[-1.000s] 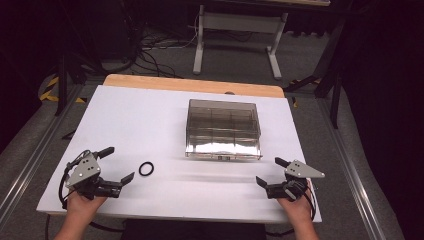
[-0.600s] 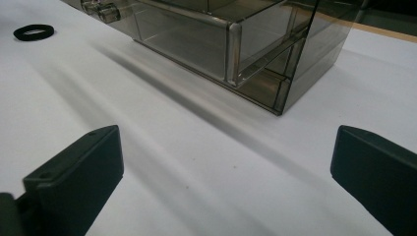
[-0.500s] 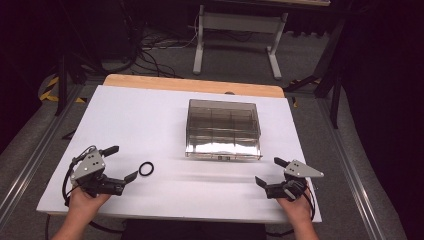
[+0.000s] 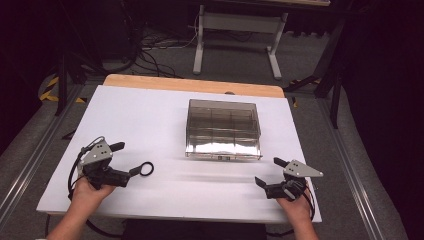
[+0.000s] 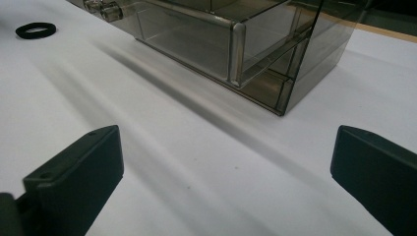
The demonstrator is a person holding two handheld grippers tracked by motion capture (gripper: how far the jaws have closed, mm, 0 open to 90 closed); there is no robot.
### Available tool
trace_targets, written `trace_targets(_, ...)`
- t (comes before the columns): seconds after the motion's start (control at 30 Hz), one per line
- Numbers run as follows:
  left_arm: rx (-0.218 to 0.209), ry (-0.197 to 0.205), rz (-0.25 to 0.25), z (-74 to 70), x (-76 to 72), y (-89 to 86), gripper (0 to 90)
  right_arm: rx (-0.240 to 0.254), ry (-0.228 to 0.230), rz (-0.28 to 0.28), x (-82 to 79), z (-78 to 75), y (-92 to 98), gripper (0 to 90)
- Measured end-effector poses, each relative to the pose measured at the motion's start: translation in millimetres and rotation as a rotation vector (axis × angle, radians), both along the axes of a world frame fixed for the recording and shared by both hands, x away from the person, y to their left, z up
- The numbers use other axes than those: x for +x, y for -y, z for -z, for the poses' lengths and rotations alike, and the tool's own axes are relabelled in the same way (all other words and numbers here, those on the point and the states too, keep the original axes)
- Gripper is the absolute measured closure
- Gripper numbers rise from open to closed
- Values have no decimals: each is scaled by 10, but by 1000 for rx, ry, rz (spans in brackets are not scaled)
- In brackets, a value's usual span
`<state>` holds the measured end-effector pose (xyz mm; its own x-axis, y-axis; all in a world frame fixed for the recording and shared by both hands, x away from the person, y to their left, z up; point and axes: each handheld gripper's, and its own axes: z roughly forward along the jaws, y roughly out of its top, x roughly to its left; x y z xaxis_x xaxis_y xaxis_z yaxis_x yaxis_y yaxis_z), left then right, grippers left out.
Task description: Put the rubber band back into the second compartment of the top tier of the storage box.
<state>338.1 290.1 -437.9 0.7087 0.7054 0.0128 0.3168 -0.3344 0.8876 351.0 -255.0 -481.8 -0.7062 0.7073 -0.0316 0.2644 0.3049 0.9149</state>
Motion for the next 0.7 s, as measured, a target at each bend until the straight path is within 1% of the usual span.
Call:
trace_targets(0.03, 20, 6, -2, -6, 26, -5, 20, 0, -1, -1, -1, 0, 0, 3)
trace_targets(0.1, 15, -22, -5, 1, 59, 15, 22, -3, 0, -1, 0, 1, -1, 3)
trace_targets(0.13, 35, -18, -6, -6, 86, 13, 23, -4, 0, -1, -1, 1, -2, 2)
trace_targets(0.2, 41, -29, -1, -11, 114, 19, 25, -5, -2, -3, 0, 3, -3, 3)
trace_targets(0.23, 15, -55, -9, -4, 112, 40, 25, -6, -3, -2, 0, 3, -3, 3)
trace_targets(0.27, 21, -57, -12, -10, 131, 42, 25, -6, -2, -2, 0, 3, -3, 2)
trace_targets(0.3, 30, -59, -13, -13, 147, 45, 26, -5, -2, -1, 0, 3, -2, 3)
trace_targets(0.33, 71, -49, -18, -22, 178, 32, 30, -5, -3, -1, 0, 3, -1, 2)
trace_targets(0.4, 88, -74, -39, -19, 216, 34, 36, -5, -2, -1, 0, 3, -1, 3)
trace_targets(0.43, 75, -97, -46, -10, 245, 36, 41, -5, -2, -1, 0, 3, -1, 2)
trace_targets(0.47, 81, -110, -52, -10, 261, 35, 48, -5, -3, -1, 1, 4, -1, 3)
trace_targets(0.5, 96, -119, -52, -9, 291, 34, 49, -5, -2, -2, 3, 4, -2, 3)
trace_targets(0.53, 101, -123, -52, -6, 311, 40, 51, -6, -4, -2, 2, 5, -4, 3)
trace_targets(0.57, 91, -144, -54, 1, 318, 58, 52, -6, -6, 0, 0, 5, -5, 3)
trace_targets(0.63, 114, -139, -57, -2, 344, 71, 53, -7, -7, 0, 0, 5, -6, 3)
trace_targets(0.67, 111, -153, -49, 2, 348, 81, 54, -7, -7, 1, 0, 6, -6, 3)
trace_targets(0.7, 113, -155, -45, 5, 359, 91, 55, -6, -9, 1, 0, 5, -8, 3)
